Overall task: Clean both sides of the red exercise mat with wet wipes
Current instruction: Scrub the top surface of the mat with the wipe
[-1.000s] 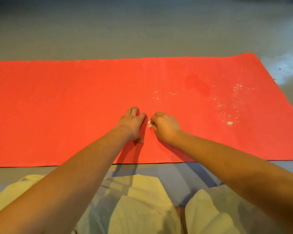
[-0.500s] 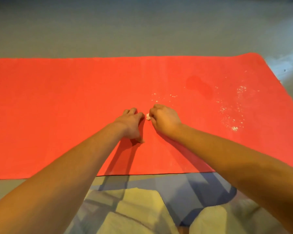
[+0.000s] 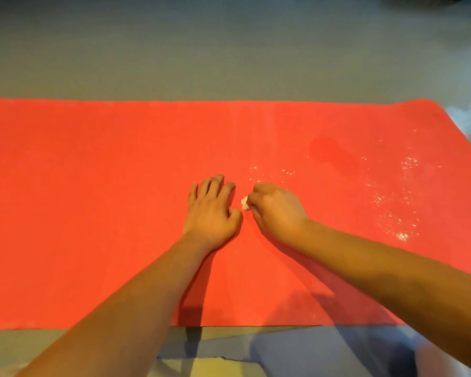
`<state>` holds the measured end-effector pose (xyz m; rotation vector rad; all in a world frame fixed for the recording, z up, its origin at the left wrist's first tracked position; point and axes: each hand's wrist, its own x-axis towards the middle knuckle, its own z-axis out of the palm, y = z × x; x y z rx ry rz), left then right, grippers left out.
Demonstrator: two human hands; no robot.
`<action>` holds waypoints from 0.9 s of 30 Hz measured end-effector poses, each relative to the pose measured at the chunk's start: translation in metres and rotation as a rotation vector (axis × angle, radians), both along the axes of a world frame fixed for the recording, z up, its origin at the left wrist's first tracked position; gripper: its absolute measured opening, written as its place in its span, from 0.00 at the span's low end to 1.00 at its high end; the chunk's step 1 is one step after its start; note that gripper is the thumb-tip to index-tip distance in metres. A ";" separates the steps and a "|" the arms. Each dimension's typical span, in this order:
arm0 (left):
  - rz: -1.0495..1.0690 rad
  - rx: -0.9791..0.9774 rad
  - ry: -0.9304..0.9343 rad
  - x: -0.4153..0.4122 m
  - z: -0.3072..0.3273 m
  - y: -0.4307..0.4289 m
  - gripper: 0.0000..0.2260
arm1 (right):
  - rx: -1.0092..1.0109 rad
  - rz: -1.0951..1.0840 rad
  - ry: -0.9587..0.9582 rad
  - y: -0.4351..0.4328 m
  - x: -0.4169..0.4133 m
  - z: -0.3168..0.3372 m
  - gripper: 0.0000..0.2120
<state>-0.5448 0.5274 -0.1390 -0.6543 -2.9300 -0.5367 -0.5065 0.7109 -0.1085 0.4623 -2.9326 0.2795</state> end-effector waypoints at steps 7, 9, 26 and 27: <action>-0.007 -0.045 0.000 -0.014 -0.004 0.003 0.31 | 0.047 -0.200 -0.019 0.010 -0.117 0.007 0.08; -0.004 -0.043 -0.016 -0.024 -0.004 0.004 0.31 | 0.042 -0.228 -0.037 0.009 -0.126 0.011 0.08; 0.003 -0.005 0.021 -0.076 -0.010 0.020 0.28 | 0.033 -0.238 0.001 0.031 -0.191 0.003 0.11; 0.001 -0.002 0.021 -0.079 -0.010 0.021 0.28 | 0.051 -0.256 -0.018 0.031 -0.202 0.006 0.11</action>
